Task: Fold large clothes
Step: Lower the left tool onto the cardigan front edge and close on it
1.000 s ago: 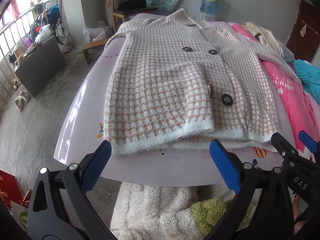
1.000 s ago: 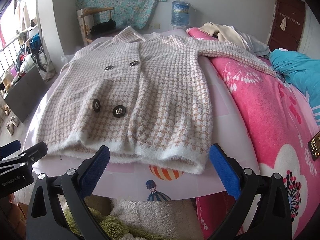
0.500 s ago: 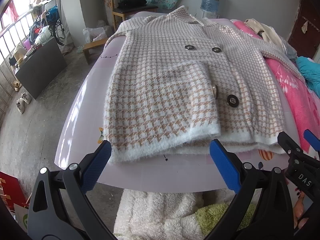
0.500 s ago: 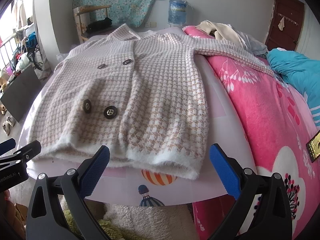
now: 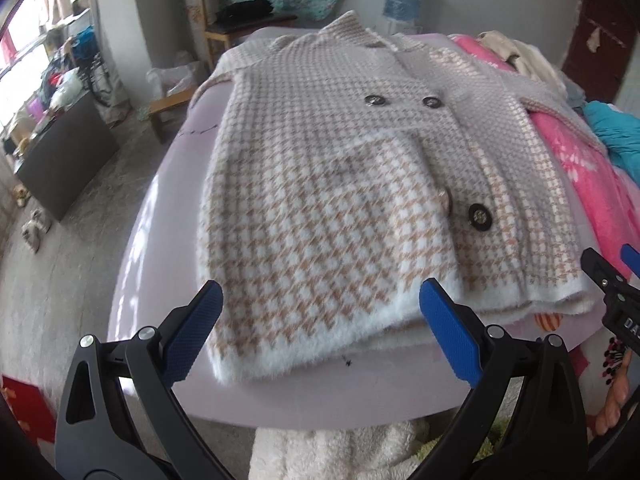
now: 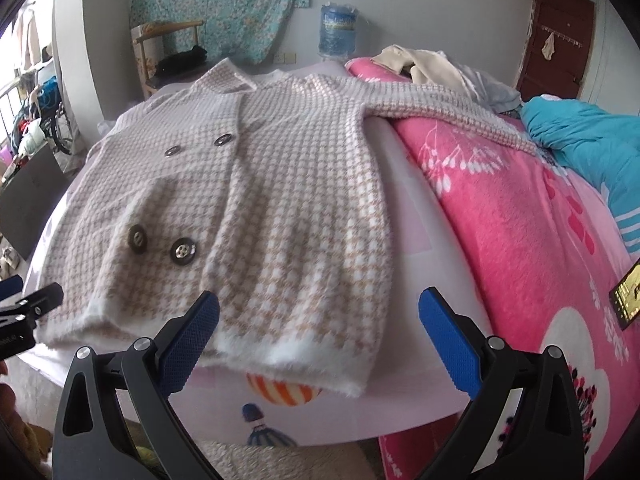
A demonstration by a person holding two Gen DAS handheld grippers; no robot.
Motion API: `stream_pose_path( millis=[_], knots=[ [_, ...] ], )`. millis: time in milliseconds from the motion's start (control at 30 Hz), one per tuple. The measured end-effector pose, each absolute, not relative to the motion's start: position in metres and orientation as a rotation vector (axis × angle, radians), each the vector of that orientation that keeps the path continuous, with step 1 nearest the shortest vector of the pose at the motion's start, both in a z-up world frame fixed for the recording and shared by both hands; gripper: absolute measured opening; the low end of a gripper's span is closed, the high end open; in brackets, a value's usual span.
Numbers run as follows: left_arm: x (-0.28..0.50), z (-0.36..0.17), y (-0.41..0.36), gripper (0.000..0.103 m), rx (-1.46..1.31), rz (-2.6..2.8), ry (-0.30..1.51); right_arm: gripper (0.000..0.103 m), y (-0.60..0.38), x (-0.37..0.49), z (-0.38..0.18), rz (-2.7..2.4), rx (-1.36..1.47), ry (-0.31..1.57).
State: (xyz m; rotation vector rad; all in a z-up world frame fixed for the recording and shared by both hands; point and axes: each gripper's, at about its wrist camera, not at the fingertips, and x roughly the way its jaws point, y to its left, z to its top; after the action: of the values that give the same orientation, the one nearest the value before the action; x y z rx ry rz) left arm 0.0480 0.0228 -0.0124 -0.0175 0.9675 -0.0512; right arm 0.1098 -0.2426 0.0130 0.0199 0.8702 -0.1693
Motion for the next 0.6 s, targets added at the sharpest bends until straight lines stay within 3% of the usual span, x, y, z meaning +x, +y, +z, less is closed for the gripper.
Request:
stream_pose_path(
  millis=[367, 600],
  knots=[
    [0.055, -0.017, 0.041, 0.095, -0.152, -0.187, 0.93, 0.097, -0.277, 0.11, 0.006, -0.103, 0.053, 0.863],
    [0.054, -0.019, 0.074, 0.095, -0.154, -0.082, 0.897, 0.097, -0.308, 0.117, -0.017, -0.089, 0.136, 0.987]
  ],
)
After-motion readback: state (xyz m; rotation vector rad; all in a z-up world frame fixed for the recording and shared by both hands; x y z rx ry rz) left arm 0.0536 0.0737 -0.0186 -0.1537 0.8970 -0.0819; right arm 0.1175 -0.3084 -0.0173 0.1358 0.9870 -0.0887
